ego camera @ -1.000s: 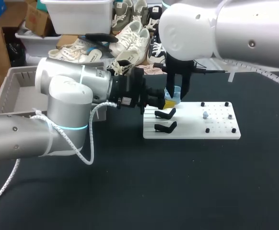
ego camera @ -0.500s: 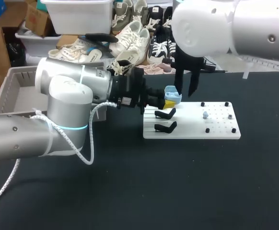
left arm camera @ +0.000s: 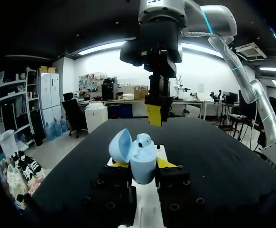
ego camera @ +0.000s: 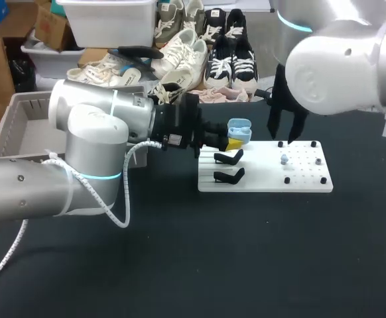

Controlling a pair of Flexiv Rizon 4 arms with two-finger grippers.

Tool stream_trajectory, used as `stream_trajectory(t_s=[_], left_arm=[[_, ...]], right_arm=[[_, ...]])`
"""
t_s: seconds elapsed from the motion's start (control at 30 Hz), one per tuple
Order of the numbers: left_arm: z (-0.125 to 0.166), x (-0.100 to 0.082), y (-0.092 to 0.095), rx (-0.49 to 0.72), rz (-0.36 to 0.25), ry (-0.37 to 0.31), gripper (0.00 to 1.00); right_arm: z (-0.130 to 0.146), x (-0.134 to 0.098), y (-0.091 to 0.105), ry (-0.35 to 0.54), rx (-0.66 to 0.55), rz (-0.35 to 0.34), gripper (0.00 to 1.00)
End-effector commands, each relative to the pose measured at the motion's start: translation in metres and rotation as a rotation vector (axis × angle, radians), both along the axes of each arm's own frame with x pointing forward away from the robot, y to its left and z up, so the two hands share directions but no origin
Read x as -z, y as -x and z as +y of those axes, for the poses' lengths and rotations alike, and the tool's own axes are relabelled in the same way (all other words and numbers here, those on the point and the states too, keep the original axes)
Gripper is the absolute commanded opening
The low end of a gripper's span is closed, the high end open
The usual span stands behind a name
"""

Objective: Pick up each earbud case from the left stands, insert the matching earbuds, close the lid, and place the case in the box.

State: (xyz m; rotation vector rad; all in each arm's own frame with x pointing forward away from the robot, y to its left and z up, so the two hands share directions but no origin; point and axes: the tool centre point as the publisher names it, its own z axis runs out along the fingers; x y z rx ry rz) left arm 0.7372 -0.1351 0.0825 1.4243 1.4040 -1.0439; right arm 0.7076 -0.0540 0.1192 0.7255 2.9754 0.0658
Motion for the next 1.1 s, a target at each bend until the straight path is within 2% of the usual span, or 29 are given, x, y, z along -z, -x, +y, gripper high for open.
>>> stream_trajectory(t_s=[0.03,0.17,0.37,0.5,0.77,1.1], left_arm=[[0.0,0.001,0.0,0.0,-0.001,0.002,0.0],[0.0,0.001,0.0,0.0,-0.001,0.002,0.0],[0.0,0.001,0.0,0.0,-0.001,0.002,0.0],[0.0,0.001,0.0,0.0,-0.001,0.002,0.0],[0.0,0.001,0.0,0.0,-0.001,0.002,0.0],[0.0,0.001,0.0,0.0,-0.001,0.002,0.0]], right_arm=[[-0.006,0.015,-0.001,-0.034,0.039,-0.05,0.32],[-0.007,0.028,-0.007,-0.032,0.065,-0.055,0.31],[-0.007,0.047,-0.008,0.055,0.073,-0.046,0.31],[-0.009,0.055,-0.006,0.081,0.072,-0.046,0.32],[-0.018,0.065,-0.009,0.073,0.085,-0.037,0.3],[-0.026,0.072,-0.013,0.05,0.105,-0.045,0.33]])
